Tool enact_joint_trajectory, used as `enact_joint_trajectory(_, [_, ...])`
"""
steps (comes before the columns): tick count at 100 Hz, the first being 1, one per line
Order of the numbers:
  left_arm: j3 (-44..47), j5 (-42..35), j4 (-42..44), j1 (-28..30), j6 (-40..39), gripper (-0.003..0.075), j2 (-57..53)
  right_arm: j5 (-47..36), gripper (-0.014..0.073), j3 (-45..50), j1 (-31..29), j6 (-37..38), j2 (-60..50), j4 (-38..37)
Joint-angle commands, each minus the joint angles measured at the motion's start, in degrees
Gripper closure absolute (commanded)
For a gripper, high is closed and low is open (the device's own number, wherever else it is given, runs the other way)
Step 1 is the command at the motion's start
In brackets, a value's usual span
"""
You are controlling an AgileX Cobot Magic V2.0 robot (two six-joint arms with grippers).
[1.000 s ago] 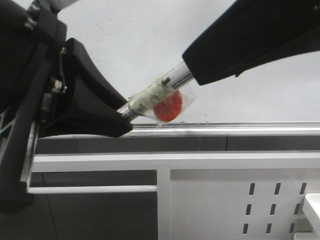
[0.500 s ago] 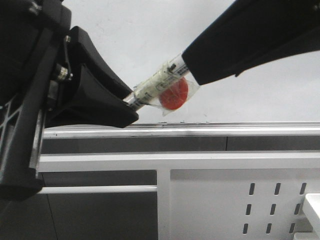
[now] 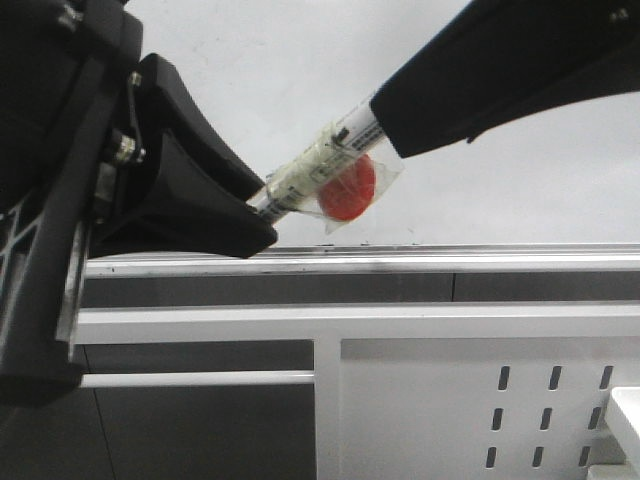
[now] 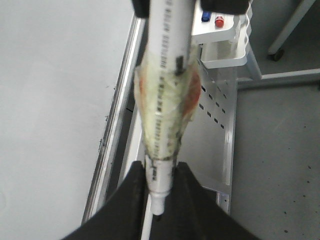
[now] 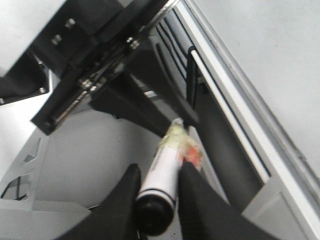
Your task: Write number 1 on whiteboard
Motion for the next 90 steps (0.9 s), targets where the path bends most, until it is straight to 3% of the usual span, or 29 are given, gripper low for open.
enact_joint_trajectory(1, [-2.0,-3.1,-0.4,-0.5,-0.4,0.074,-0.9,0.7,0.0586,-1.9,-0.1,-0.5,-0.7,4.1])
enact_joint_trajectory(13, [-2.0,-3.1,-0.4,-0.5,-0.4,0.074,-0.9,0.5,0.0664,-1.9,-0.1,-0.5,-0.7,4.5])
enact_joint_trajectory(38, [-2.0,-3.9,-0.4,-0.5,-0.4,0.0726,-0.9,-1.6,0.0664,-1.9,-0.1,-0.5,-0.7,4.6])
enact_joint_trajectory(45, [-2.0,-4.8,-0.8,-0.5,-0.4,0.0653,-1.1,-1.8,0.0664,-1.9,-0.1,-0.5,-0.7,4.6])
enact_joint_trajectory(60, [-2.0,-6.7,-1.8,-0.5,-0.5,0.0318,-1.2,-2.0,0.0664,-1.9,-0.1,-0.5,-0.7,4.6])
enact_joint_trajectory(67, [-2.0,-6.4,-1.9,-0.5,-0.8,0.0218,-1.2,-3.1,0.0664,-1.9,-0.1,-0.5,-0.7,4.6])
enact_joint_trajectory(90, [-2.0,-6.0,-7.2,-0.5,-1.0,0.0208,-6.2,-6.7,0.0663,-1.9,-0.1,-0.5,-1.1,4.6])
